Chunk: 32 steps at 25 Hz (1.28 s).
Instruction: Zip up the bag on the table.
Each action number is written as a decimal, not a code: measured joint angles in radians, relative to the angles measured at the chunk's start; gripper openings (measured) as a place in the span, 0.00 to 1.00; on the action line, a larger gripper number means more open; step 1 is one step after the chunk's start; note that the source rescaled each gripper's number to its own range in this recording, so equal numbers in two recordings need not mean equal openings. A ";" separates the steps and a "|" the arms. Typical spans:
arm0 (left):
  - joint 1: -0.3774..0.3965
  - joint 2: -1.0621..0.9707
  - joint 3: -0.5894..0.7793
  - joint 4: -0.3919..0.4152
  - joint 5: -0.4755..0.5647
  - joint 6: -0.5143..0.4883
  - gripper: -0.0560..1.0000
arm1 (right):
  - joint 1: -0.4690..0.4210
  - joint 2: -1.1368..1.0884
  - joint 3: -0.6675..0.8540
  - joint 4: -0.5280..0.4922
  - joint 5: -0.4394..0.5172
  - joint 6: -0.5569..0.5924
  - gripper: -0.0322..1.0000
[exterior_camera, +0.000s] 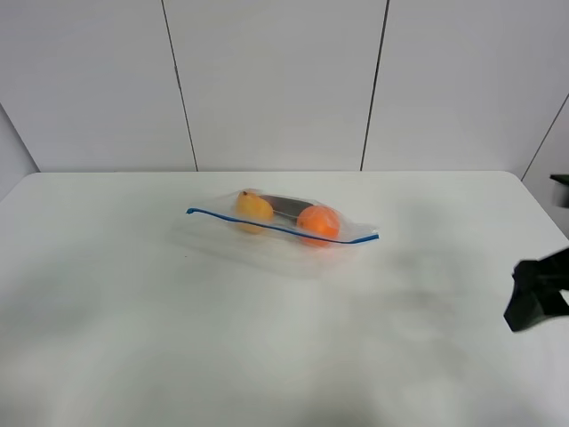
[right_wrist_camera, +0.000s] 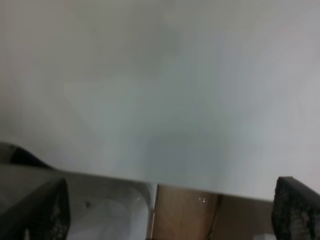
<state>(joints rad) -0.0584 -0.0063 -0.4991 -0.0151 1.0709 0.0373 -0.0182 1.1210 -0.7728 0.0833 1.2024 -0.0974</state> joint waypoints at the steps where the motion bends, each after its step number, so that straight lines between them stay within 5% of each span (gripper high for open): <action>1: 0.000 0.000 0.000 0.000 0.000 0.000 1.00 | 0.000 0.000 0.000 0.000 0.000 0.000 0.88; 8: 0.000 0.000 0.000 0.000 0.000 0.000 1.00 | 0.000 -0.462 0.272 0.000 -0.156 0.000 0.88; 23: 0.000 0.000 0.000 0.000 0.000 0.000 1.00 | 0.000 -1.100 0.278 -0.005 -0.174 0.001 0.88; 32: 0.000 0.000 0.000 0.000 0.000 0.000 1.00 | 0.000 -1.126 0.278 -0.018 -0.174 0.001 0.88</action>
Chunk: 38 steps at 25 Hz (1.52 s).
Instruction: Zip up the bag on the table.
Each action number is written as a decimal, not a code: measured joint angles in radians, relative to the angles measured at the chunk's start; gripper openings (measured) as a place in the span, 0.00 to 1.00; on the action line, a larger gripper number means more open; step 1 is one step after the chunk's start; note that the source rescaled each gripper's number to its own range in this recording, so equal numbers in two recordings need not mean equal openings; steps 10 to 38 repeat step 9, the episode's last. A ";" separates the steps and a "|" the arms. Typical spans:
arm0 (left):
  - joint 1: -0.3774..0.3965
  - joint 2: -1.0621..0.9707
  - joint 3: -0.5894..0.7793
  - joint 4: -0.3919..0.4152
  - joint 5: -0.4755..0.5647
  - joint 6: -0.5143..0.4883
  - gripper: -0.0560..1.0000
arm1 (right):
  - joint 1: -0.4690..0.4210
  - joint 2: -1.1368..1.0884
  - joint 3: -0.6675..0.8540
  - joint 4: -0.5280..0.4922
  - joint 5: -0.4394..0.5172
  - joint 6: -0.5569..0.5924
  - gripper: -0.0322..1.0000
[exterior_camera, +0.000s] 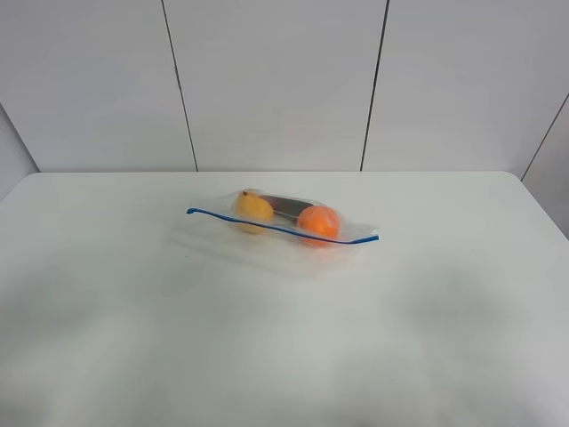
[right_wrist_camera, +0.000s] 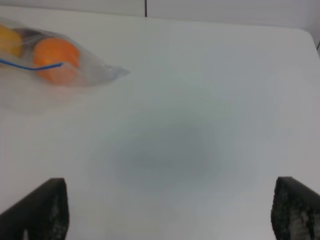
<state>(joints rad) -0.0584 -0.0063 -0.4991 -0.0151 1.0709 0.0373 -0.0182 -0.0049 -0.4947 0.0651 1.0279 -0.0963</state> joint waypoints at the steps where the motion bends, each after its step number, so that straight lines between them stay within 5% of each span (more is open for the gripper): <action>1: 0.000 0.000 0.000 0.000 0.000 0.000 1.00 | 0.000 0.000 0.000 0.000 0.000 0.000 0.88; 38: 0.000 0.000 0.000 0.000 0.000 0.000 1.00 | 0.000 0.000 0.004 -0.001 0.000 0.000 0.89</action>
